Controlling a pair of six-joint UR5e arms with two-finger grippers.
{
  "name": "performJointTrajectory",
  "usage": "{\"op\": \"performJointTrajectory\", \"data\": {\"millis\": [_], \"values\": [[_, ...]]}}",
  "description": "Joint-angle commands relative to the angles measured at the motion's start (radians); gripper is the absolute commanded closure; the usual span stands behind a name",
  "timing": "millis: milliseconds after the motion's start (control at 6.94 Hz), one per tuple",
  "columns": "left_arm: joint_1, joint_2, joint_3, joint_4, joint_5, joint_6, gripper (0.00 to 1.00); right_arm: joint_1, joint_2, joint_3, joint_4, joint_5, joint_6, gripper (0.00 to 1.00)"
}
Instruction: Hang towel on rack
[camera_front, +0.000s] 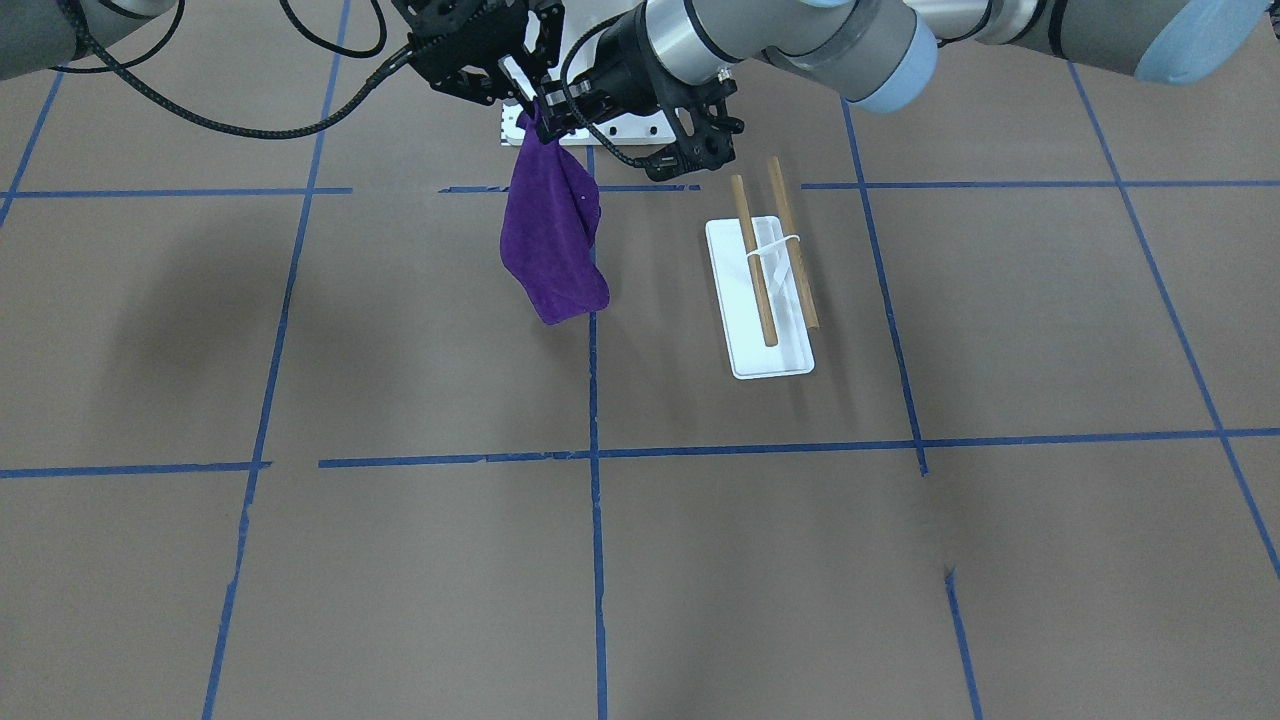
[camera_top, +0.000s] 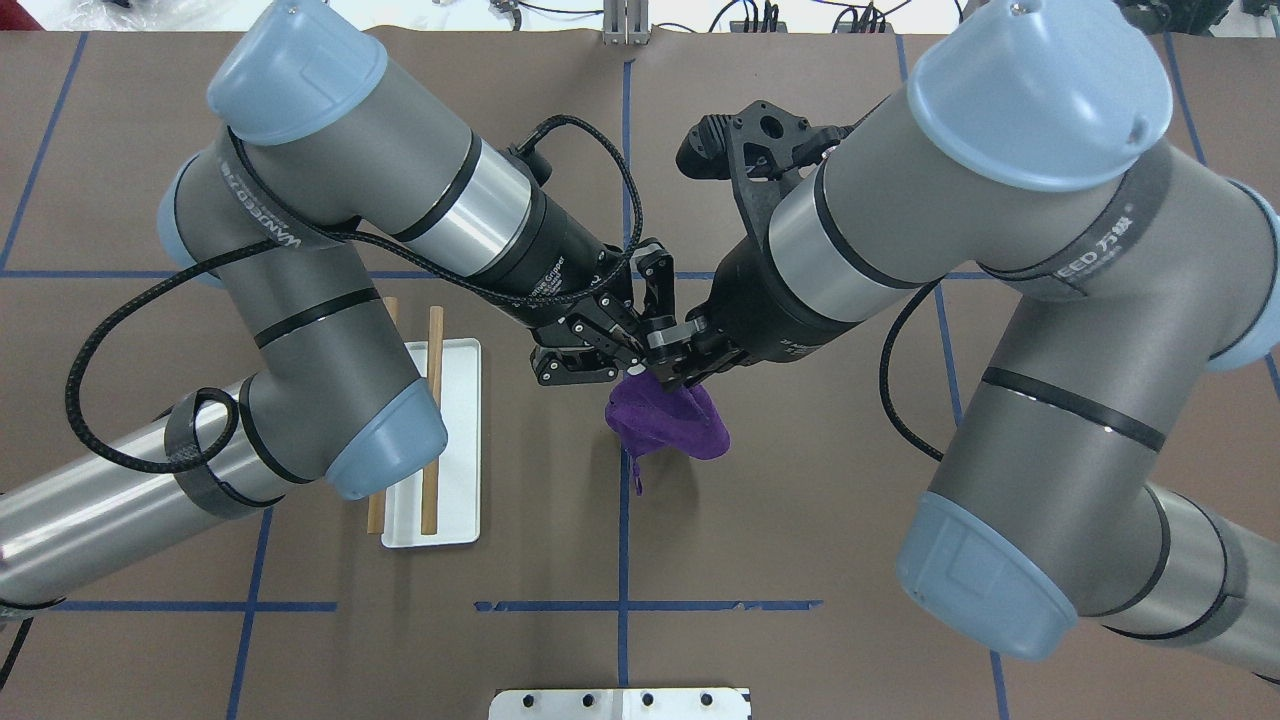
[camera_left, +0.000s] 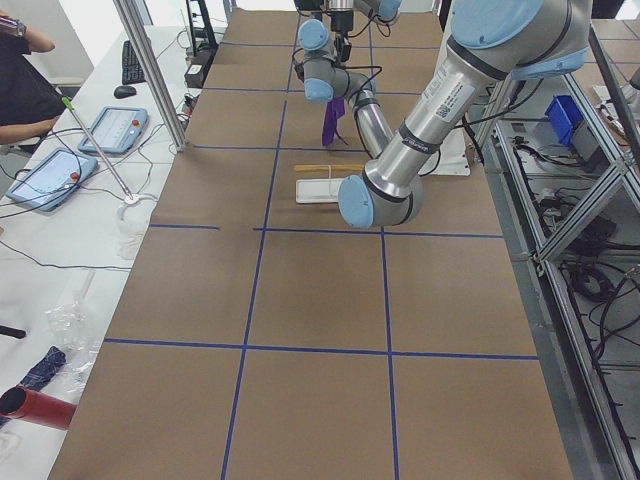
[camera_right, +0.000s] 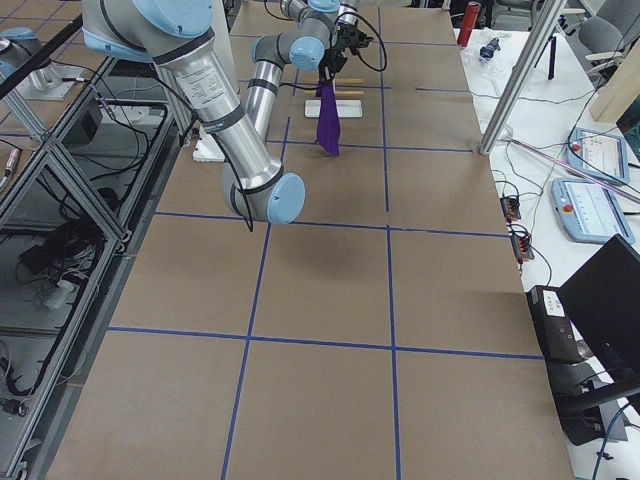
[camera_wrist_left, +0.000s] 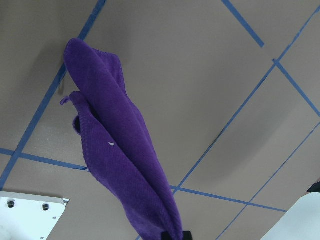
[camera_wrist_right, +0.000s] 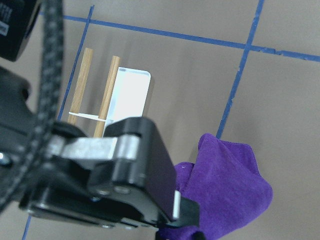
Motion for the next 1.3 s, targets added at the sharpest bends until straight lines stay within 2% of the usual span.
{"op": "performJointTrajectory", "data": {"millis": [0, 144, 432, 720, 1153], "values": [[0.0, 0.009, -0.001, 0.001, 0.019, 0.01, 1.0, 0.006, -0.034, 0.043, 0.003, 0.003, -0.003, 0.0], [-0.002, 0.038, -0.012, -0.002, 0.021, 0.023, 1.0, 0.019, -0.091, 0.104, 0.003, 0.006, -0.003, 0.0], [-0.023, 0.171, -0.123, -0.002, 0.018, 0.155, 1.0, 0.082, -0.232, 0.196, 0.002, 0.031, -0.003, 0.0], [-0.107, 0.254, -0.162, -0.003, 0.007, 0.349, 1.0, 0.221, -0.361, 0.212, 0.002, 0.16, -0.003, 0.0], [-0.187, 0.476, -0.208, -0.003, 0.004, 0.749, 1.0, 0.263, -0.407, 0.212, 0.0, 0.176, -0.003, 0.0]]}}
